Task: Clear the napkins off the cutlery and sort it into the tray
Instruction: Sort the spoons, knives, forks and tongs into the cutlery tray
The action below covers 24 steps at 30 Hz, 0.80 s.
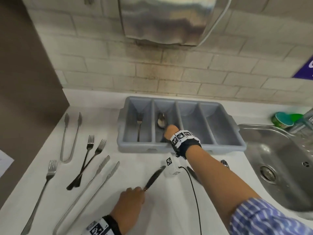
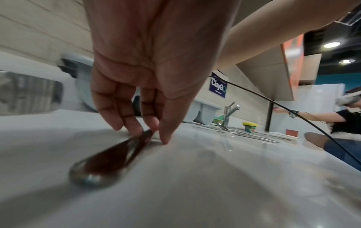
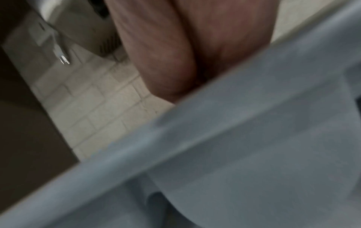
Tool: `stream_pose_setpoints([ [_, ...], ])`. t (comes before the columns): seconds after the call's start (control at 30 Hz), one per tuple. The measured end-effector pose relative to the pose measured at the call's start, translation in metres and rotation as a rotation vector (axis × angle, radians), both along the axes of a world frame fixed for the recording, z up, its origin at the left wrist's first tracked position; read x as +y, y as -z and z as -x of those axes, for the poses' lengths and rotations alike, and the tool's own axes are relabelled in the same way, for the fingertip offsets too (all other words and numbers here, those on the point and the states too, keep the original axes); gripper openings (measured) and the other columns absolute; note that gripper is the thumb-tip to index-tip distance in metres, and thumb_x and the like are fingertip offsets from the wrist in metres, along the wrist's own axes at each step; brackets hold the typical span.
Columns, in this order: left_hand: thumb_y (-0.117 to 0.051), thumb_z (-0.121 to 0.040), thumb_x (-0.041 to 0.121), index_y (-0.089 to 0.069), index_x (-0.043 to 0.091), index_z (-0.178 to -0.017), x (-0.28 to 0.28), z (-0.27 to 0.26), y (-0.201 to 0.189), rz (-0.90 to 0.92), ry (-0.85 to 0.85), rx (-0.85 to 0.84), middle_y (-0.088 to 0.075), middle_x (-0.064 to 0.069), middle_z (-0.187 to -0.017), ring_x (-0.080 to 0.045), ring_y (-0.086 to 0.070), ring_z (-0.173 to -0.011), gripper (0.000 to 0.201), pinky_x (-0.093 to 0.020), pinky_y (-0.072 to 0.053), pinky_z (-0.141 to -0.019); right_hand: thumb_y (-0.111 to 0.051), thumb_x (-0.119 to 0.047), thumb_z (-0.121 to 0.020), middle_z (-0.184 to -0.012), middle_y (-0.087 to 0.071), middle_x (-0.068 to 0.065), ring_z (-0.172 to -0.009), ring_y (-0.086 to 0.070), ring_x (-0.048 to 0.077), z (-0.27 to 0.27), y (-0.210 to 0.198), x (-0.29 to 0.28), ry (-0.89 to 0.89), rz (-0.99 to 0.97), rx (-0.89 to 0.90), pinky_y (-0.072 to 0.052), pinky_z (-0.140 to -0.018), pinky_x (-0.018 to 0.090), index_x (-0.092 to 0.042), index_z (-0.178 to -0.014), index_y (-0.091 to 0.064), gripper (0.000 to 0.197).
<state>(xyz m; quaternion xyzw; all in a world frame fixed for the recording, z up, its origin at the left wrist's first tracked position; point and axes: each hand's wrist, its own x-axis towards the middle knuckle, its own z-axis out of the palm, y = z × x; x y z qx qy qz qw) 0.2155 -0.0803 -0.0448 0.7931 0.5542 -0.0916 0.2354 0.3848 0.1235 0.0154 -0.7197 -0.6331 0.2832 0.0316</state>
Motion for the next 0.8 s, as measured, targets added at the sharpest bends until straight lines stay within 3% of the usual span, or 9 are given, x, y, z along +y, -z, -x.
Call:
stream_pose_setpoints([
  [0.07,-0.043,-0.093,0.003,-0.048,0.027,-0.104,-0.001,0.012,0.004,-0.012,-0.096,-0.084,-0.037,0.015,-0.087,-0.003,-0.047,-0.079,0.027,-0.026,-0.035,-0.073,-0.048,-0.013,-0.088,-0.127,-0.055,0.022,-0.118,-0.052,0.035,0.0,0.01,0.004,-0.02,0.016,-0.044,-0.043,-0.098,0.039,0.002,-0.12,-0.053,0.035],
  [0.1,-0.044,-0.093,0.003,-0.046,0.027,-0.104,-0.001,0.016,0.007,-0.015,-0.134,-0.098,-0.036,0.016,-0.085,-0.005,-0.045,-0.075,0.027,-0.025,-0.035,-0.072,-0.048,-0.012,-0.088,-0.127,-0.055,0.022,-0.117,-0.052,0.035,0.0,0.012,0.005,-0.021,0.012,-0.049,-0.043,-0.099,0.039,0.001,-0.12,-0.053,0.035],
  [0.2,-0.045,-0.096,0.007,-0.052,0.017,-0.126,0.0,0.022,0.013,-0.005,-0.2,-0.079,-0.057,0.008,-0.102,-0.018,-0.056,-0.101,0.032,-0.022,-0.045,-0.082,-0.044,-0.003,-0.09,-0.127,-0.056,0.022,-0.117,-0.052,0.035,0.004,0.0,-0.004,-0.015,-0.058,-0.023,-0.042,-0.099,0.038,0.002,-0.122,-0.052,0.033],
  [0.33,-0.042,-0.1,0.014,-0.053,0.019,-0.122,0.002,0.02,0.007,0.035,-0.159,0.005,-0.061,-0.003,-0.116,-0.022,-0.057,-0.116,0.025,-0.031,-0.047,-0.096,-0.045,0.012,-0.08,-0.124,-0.059,0.019,-0.114,-0.054,0.031,-0.014,-0.02,-0.055,0.028,-0.422,0.261,-0.041,-0.101,0.033,-0.004,-0.119,-0.058,0.043],
  [0.43,-0.042,-0.099,0.013,-0.042,0.027,-0.1,0.001,0.027,0.0,0.05,-0.161,-0.134,-0.044,0.006,-0.082,-0.019,-0.054,-0.096,0.014,-0.026,-0.042,-0.079,-0.05,0.007,-0.082,-0.114,-0.062,0.013,-0.105,-0.056,0.025,-0.039,-0.014,-0.115,0.083,-0.576,0.273,-0.042,-0.094,0.029,-0.007,-0.111,-0.061,0.034],
  [0.57,-0.043,-0.098,0.012,-0.05,0.025,-0.083,0.001,0.039,-0.021,0.098,-0.164,-0.375,-0.05,0.004,-0.079,-0.009,-0.047,-0.067,0.021,-0.02,-0.038,-0.06,-0.054,0.001,-0.082,-0.115,-0.062,0.009,-0.104,-0.055,0.027,-0.079,0.026,-0.174,0.164,-0.451,0.059,-0.045,-0.095,0.035,-0.009,-0.111,-0.061,0.032],
  [0.63,-0.045,-0.099,0.01,-0.059,0.024,-0.091,0.007,0.031,-0.04,0.099,-0.173,-0.498,-0.056,0.004,-0.077,-0.003,-0.05,-0.06,0.021,-0.019,-0.043,-0.058,-0.054,-0.004,-0.083,-0.118,-0.06,0.009,-0.106,-0.053,0.029,-0.097,0.044,-0.193,0.174,-0.299,-0.097,-0.046,-0.095,0.038,-0.01,-0.115,-0.059,0.033],
  [0.7,-0.047,-0.101,0.01,-0.054,0.04,-0.102,0.018,0.013,-0.063,0.083,-0.21,-0.663,-0.058,0.009,-0.081,0.005,-0.055,-0.056,0.032,-0.012,-0.043,-0.055,-0.051,-0.009,-0.085,-0.119,-0.057,0.008,-0.106,-0.051,0.027,-0.111,0.058,-0.208,0.186,-0.175,-0.208,-0.046,-0.091,0.036,-0.011,-0.116,-0.057,0.031],
  [0.8,-0.042,-0.101,0.002,-0.048,0.043,-0.108,0.045,-0.028,-0.089,0.023,-0.257,-0.838,-0.058,0.001,-0.096,-0.001,-0.052,-0.055,0.041,-0.016,-0.045,-0.058,-0.053,-0.013,-0.086,-0.117,-0.056,0.006,-0.106,-0.051,0.025,-0.126,0.068,-0.22,0.187,-0.095,-0.299,-0.047,-0.088,0.033,-0.012,-0.115,-0.056,0.029],
])
